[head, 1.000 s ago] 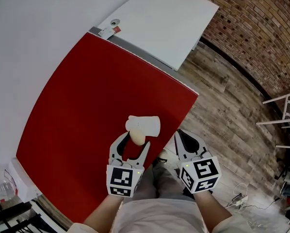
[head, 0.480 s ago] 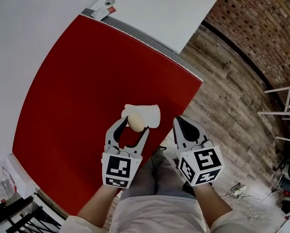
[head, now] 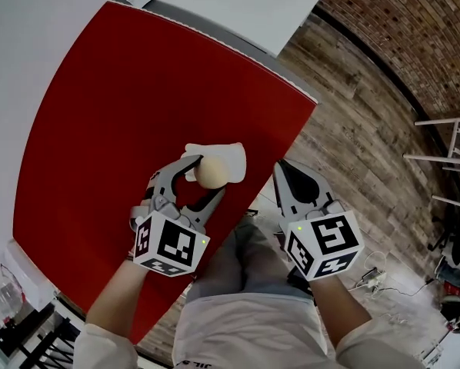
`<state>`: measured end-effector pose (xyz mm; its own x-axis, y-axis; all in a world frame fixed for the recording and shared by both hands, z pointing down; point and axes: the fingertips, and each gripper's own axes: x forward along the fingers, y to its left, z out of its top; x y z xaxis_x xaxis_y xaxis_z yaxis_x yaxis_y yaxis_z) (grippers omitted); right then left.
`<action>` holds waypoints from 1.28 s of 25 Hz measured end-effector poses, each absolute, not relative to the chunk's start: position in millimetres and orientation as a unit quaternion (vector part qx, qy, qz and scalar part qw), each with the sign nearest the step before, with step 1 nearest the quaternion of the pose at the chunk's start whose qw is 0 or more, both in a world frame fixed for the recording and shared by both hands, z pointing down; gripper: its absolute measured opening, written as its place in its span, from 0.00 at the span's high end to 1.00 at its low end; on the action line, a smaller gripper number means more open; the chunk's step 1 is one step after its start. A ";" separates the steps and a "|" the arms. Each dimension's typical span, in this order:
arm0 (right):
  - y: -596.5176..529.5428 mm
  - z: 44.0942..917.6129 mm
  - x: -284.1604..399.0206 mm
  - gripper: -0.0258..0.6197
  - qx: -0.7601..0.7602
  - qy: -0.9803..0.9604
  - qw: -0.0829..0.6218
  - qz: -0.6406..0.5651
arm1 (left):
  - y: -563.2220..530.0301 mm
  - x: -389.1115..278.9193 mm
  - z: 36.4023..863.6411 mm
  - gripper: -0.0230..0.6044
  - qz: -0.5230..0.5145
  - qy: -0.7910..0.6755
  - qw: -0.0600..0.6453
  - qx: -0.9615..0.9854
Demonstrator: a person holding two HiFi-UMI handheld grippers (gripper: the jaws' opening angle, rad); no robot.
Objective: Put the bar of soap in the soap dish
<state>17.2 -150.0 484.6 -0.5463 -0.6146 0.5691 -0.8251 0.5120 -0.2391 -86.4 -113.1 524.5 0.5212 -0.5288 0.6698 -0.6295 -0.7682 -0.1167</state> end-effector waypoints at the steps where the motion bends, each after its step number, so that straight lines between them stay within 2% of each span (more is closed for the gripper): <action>1: -151.4 484.3 19.2 0.95 0.428 -0.842 0.211 0.250 | -114.0 -84.7 525.9 0.53 0.368 -0.317 0.058 0.872; 12: -152.8 483.8 32.5 0.95 0.433 -0.839 0.208 0.254 | -115.6 -83.4 541.3 0.53 0.443 -0.196 -0.032 0.874; 32: -147.3 501.4 28.3 0.95 0.431 -0.834 0.208 0.275 | -122.3 -85.0 589.9 0.52 0.487 -0.125 -0.027 0.864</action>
<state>28.3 -147.3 501.4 -0.5422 -0.6047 0.5835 -0.8330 0.4778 -0.2789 -85.0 -122.3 589.9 0.4938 -0.2413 0.8354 -0.1891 -0.9675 -0.1677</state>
